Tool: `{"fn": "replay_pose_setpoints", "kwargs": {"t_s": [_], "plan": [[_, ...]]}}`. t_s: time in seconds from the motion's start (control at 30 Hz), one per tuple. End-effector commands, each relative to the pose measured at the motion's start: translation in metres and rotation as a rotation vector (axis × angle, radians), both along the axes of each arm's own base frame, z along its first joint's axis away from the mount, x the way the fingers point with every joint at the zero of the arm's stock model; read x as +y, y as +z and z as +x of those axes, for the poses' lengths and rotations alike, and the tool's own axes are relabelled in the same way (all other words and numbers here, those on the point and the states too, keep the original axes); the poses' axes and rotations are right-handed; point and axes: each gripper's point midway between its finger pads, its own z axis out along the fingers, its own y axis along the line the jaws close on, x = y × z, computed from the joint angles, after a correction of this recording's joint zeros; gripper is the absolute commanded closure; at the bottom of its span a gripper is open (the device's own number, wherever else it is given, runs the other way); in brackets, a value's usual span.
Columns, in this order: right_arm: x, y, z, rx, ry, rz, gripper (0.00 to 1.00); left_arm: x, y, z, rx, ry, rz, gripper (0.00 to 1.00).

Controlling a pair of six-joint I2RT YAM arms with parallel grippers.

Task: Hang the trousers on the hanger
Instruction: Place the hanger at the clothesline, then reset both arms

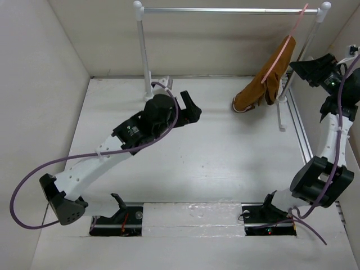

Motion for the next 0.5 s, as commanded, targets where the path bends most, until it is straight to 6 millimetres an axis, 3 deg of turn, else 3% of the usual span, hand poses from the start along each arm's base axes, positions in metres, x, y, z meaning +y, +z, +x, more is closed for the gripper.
{"fn": "replay_pose_setpoints", "kwargs": {"t_s": [0.0,0.03,0.1,0.17,0.23,0.27,0.3,0.33,0.37,0.4,0.43,0.47], "plan": [[-0.002,0.048,-0.027,-0.107,-0.088,-0.272,0.0,-0.002,0.043,0.015,-0.047,-0.077,-0.025,0.16],[0.0,0.049,-0.034,-0.073,-0.103,-0.276,0.0,-0.014,0.035,0.018,0.001,-0.154,-0.029,0.15],[0.009,0.067,-0.047,-0.135,-0.122,-0.332,0.0,0.001,0.042,0.038,0.02,-0.149,-0.061,0.15],[0.035,0.089,-0.064,-0.212,-0.101,-0.375,0.0,0.006,0.053,0.044,-0.002,-0.158,-0.104,0.13],[0.055,0.091,-0.076,-0.232,-0.076,-0.389,0.0,0.023,0.07,0.047,-0.056,-0.115,-0.126,0.1],[0.086,0.102,-0.094,-0.299,-0.023,-0.412,0.0,0.028,0.078,0.048,-0.081,-0.101,-0.137,0.08],[0.102,0.102,-0.102,-0.325,0.01,-0.418,0.0,0.035,0.082,0.049,-0.098,-0.083,-0.14,0.07],[0.116,0.102,-0.109,-0.35,0.023,-0.42,0.0,0.041,0.091,0.045,-0.124,-0.071,-0.148,0.07],[0.161,0.08,-0.125,-0.375,0.142,-0.431,0.0,0.052,0.097,0.043,-0.149,-0.041,-0.153,0.07],[0.162,0.087,-0.136,-0.403,0.137,-0.436,0.0,0.052,0.093,0.044,-0.142,-0.041,-0.148,0.06],[0.173,0.074,-0.14,-0.379,0.154,-0.433,0.0,0.06,0.099,0.039,-0.168,-0.021,-0.15,0.06],[0.184,0.049,-0.142,-0.354,0.189,-0.463,0.0,0.064,0.097,0.036,-0.17,-0.012,-0.148,0.06]]}}
